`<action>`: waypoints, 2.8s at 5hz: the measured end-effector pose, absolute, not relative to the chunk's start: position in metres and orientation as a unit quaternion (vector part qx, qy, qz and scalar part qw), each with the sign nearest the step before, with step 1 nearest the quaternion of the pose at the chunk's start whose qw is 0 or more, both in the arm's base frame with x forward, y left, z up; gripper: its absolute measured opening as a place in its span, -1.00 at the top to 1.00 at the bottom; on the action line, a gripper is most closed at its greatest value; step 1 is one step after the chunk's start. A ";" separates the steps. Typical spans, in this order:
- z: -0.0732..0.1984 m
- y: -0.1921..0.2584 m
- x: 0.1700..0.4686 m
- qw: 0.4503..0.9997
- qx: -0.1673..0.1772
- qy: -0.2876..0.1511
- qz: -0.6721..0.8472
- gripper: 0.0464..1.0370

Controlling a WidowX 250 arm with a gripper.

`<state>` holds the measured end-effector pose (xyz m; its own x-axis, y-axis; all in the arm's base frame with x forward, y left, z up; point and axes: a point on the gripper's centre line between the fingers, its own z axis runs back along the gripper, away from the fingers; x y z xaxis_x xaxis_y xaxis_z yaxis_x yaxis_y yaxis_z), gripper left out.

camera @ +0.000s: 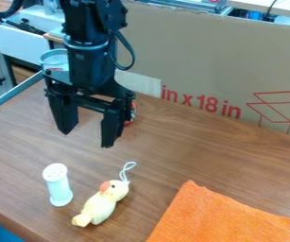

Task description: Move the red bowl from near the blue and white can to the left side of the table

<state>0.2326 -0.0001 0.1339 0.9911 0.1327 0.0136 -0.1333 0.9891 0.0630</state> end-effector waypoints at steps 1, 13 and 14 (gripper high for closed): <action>0.130 -0.001 0.231 0.997 0.032 0.006 0.065 -0.93; 0.046 0.050 0.396 0.999 0.017 0.037 -0.008 -0.93; 0.041 0.045 0.393 0.999 0.016 0.043 -0.009 -0.92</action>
